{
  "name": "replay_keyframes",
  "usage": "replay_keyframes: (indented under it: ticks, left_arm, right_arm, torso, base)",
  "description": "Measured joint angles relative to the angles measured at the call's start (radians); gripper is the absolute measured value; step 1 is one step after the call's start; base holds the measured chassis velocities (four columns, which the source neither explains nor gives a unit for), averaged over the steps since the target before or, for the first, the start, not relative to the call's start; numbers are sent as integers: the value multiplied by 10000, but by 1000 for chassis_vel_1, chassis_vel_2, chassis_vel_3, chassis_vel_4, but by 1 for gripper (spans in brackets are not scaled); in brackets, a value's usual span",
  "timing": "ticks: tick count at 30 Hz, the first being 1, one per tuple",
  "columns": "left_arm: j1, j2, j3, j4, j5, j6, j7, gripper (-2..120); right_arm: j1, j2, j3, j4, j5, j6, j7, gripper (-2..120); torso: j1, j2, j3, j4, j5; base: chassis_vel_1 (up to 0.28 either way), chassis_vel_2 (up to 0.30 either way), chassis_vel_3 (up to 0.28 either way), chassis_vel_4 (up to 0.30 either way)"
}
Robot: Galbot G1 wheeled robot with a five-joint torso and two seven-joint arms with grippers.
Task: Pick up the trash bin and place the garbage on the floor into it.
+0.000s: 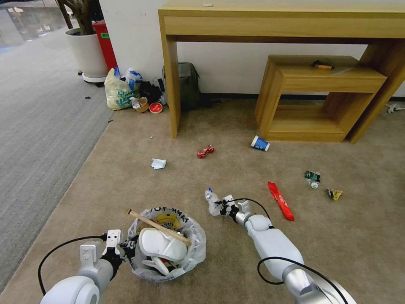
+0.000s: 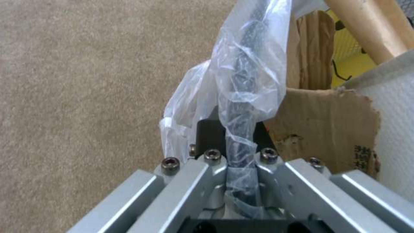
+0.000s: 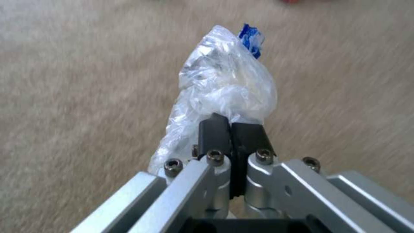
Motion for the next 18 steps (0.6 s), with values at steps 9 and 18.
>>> replay_keyframes:
  ticks: [9,18]
  left_arm:
    - [-419,306,54,226,-363,0,-211,0]
    - [-726,453,363,509,-478,0,-347,0]
  right_arm:
    - [-1042,-1078,-206,4513,253,-253,-101,0]
    - [-2036,-2927,-1765,9525,2531,-2237,332,0]
  torso:
    - [0,0,0,-1,0]
    - [0,1,-1,-1,-1]
  base:
    - [0,0,0,0]
    - [0,0,0,0]
